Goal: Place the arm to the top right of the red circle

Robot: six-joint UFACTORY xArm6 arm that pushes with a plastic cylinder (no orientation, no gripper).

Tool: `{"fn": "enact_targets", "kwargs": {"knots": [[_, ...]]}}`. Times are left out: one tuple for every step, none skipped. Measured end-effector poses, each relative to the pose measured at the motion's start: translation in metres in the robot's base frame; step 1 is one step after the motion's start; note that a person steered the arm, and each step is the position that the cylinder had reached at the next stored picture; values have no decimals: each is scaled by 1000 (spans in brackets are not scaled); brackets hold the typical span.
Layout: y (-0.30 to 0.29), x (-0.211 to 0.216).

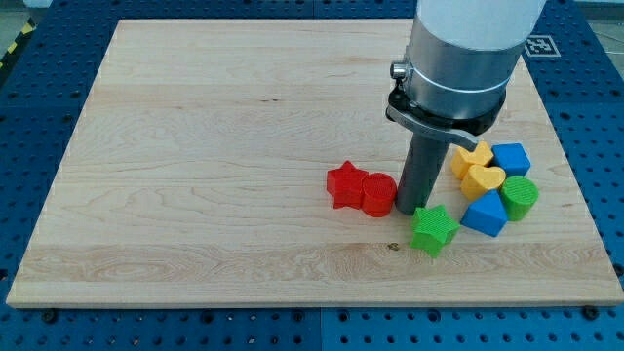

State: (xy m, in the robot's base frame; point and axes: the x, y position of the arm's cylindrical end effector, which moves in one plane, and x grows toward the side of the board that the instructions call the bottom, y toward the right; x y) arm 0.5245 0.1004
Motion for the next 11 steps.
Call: {"fn": "enact_targets", "kwargs": {"knots": [[-7,0],[-21,-7],[-26,-24],[-27,-41],[-28,-60],[-18,-56],[-3,-34],[-3,-28],[-9,-62],[-16,-93],[-1,-112]]}}
